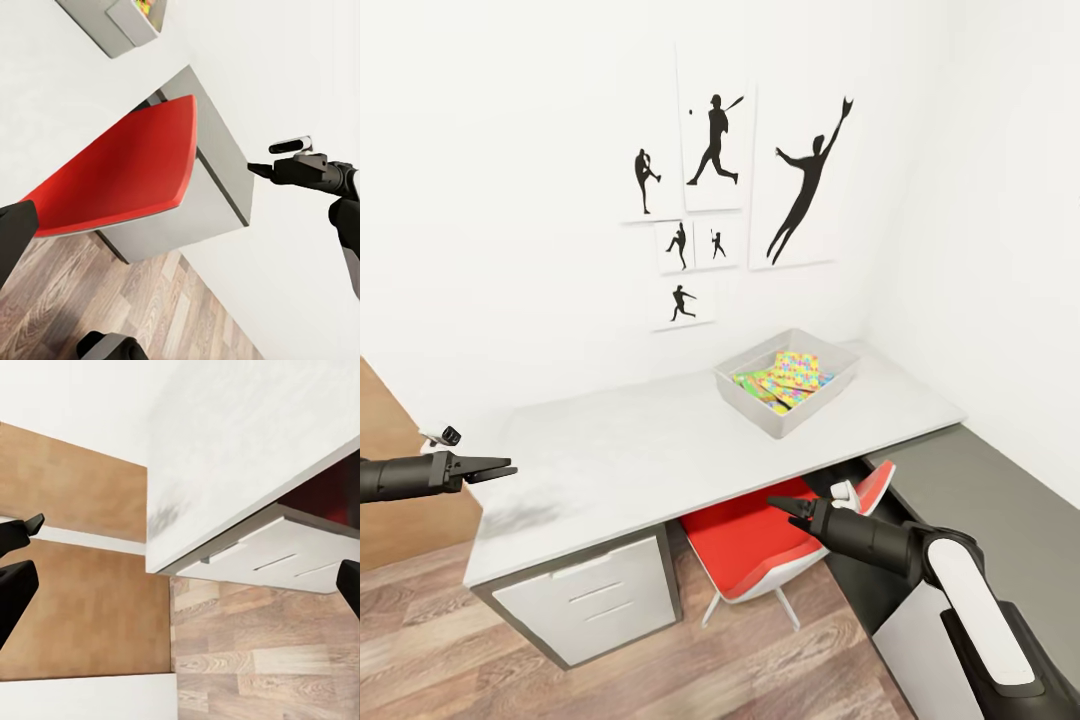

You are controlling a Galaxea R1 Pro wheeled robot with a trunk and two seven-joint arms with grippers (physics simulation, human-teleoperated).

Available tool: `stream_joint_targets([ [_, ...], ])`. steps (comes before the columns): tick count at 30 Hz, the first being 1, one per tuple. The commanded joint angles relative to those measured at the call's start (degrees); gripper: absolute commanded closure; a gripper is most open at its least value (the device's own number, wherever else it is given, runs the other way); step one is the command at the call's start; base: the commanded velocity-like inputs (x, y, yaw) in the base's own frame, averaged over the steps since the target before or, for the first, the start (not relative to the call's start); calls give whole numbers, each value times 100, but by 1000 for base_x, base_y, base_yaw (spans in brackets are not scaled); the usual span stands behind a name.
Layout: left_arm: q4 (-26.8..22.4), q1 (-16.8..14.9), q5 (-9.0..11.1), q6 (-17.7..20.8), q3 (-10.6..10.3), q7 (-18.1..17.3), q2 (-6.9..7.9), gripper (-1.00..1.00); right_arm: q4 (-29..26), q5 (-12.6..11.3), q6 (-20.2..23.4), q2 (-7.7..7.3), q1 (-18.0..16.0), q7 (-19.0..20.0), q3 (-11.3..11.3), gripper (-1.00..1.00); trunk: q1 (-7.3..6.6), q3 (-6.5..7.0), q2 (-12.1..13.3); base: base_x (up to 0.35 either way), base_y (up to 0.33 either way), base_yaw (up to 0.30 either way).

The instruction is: Put all the toys in the child's room - the three board games (two on the bed and one on the table), the two jigsaw puzzles on the table, and the tennis ball on the table - inside the toy box on the table in the child's room.

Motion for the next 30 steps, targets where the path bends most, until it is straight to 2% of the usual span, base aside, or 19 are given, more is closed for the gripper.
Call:
stream_joint_targets([
  [1, 2, -6, 19, 61, -26, -20, 8, -100, -2, 45, 14, -3, -5, 39, 4, -100, 4, -2, -12, 0, 0, 0],
  [12, 4, -2, 19, 59, -26, -20, 6, -100, 1, 45, 14, -3, -4, 39, 15, -100, 4, 102, -12, 0, 0, 0],
  [19, 2, -2, 15, 62, -26, -20, 4, -100, 5, 45, -199, -10, -5, 26, 31, -100, 4, 169, -12, 0, 0, 0],
  [30, 3, -2, 13, 60, -26, -20, 4, -100, 10, 45, -235, -10, -4, 20, 34, -100, 4, 268, -12, 0, 0, 44],
])
